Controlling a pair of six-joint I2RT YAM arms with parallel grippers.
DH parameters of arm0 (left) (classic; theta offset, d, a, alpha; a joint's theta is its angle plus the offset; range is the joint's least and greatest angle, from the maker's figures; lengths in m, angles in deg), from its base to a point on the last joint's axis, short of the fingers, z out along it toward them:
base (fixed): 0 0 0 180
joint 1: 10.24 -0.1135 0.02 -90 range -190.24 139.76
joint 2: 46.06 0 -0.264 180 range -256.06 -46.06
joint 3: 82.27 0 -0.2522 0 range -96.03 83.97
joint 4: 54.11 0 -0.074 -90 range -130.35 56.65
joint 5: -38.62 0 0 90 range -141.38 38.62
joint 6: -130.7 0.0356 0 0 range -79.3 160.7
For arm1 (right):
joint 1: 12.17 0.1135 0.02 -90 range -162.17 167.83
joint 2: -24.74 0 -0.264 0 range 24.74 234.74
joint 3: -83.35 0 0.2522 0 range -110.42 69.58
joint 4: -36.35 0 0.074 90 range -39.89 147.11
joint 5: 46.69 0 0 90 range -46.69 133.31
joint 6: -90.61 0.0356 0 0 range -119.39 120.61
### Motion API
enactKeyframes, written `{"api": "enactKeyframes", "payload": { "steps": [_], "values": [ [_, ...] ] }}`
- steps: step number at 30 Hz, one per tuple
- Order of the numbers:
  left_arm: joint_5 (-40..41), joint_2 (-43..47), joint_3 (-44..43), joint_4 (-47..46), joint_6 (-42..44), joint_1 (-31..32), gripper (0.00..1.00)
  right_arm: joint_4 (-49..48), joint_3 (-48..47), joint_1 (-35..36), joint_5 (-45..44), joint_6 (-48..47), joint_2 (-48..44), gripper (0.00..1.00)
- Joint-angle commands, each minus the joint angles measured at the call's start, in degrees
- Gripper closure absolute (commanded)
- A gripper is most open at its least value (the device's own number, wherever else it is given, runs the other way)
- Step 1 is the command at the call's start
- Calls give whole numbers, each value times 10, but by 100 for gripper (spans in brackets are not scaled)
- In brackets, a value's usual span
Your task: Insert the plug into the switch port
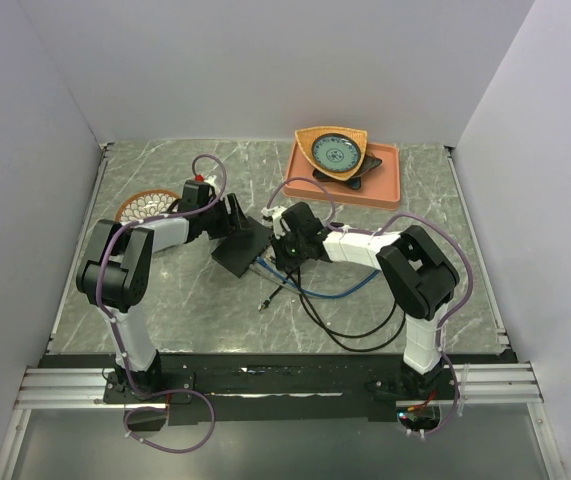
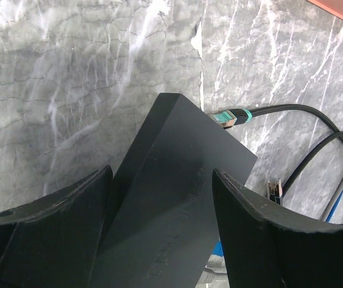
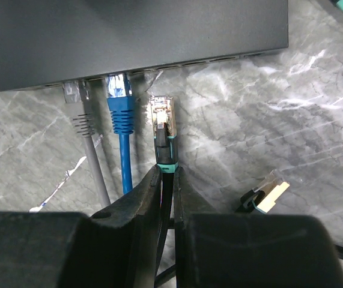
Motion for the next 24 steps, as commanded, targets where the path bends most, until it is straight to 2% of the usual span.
{"api": "enactKeyframes", "payload": {
  "steps": [1, 24],
  "values": [
    [-25, 4, -5, -25, 5, -3, 28, 8, -7, -5, 0, -7, 10, 100],
    [-53, -2, 1, -38, -2, -4, 36, 14, -48, -6, -14, 25, 34, 100]
  ]
}}
